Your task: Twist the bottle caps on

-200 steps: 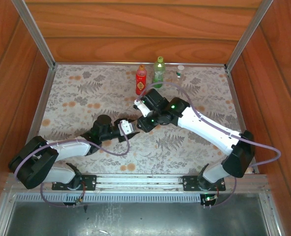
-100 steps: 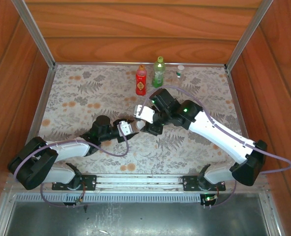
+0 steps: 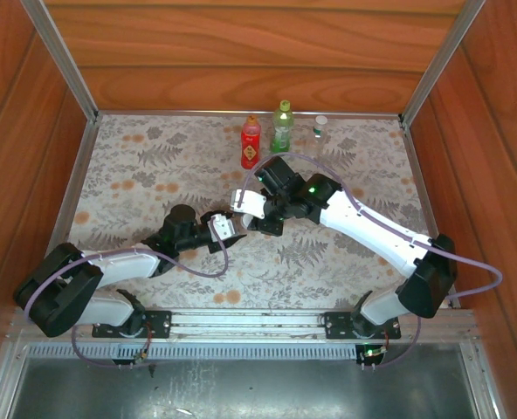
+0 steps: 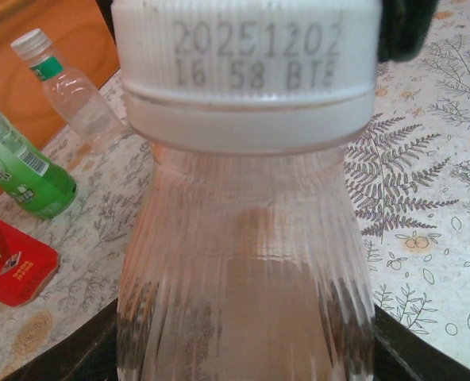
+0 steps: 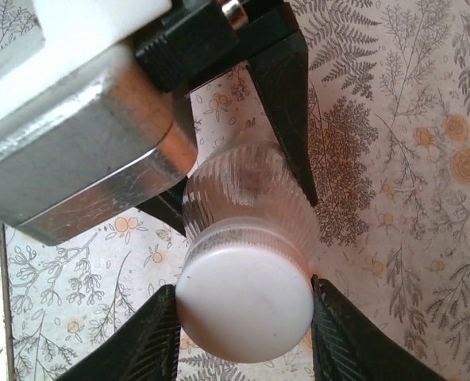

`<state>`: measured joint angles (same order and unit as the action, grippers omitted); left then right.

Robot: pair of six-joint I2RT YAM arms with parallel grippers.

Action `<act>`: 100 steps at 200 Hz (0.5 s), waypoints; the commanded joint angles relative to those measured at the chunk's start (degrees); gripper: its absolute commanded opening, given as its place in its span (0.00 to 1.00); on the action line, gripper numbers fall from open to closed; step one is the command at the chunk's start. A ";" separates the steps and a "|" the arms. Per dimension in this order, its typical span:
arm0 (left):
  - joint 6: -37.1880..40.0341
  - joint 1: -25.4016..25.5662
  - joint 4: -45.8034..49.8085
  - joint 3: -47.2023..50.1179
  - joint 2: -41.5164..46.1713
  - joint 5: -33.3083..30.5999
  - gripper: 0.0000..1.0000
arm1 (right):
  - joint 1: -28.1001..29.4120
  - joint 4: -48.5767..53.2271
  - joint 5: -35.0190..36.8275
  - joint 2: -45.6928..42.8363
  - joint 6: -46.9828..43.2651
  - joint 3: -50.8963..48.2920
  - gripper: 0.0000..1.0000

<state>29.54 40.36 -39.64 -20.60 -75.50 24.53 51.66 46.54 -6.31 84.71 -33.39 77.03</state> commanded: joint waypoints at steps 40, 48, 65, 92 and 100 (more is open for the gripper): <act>-0.85 -0.10 1.49 0.48 0.39 -0.35 0.56 | -0.25 0.56 2.05 1.32 23.41 2.69 0.29; -0.90 -0.13 1.49 0.58 0.40 -0.66 0.56 | -0.35 0.19 2.07 0.46 21.29 1.84 0.41; -1.96 -0.41 1.49 0.49 0.45 -0.83 0.56 | -0.34 -2.65 1.33 -2.57 17.03 -1.18 0.56; -6.70 -1.52 1.49 -0.03 1.43 1.44 0.56 | -0.69 -11.38 0.49 -8.30 14.85 -7.20 0.76; -8.81 -1.83 1.49 -0.45 1.86 2.58 0.56 | -1.06 -16.73 0.40 -10.49 16.58 -10.23 0.77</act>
<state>26.24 39.64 -39.55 -20.60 -75.22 24.47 51.55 41.30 -5.23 80.36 -18.31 72.40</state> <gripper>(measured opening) 0.562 0.754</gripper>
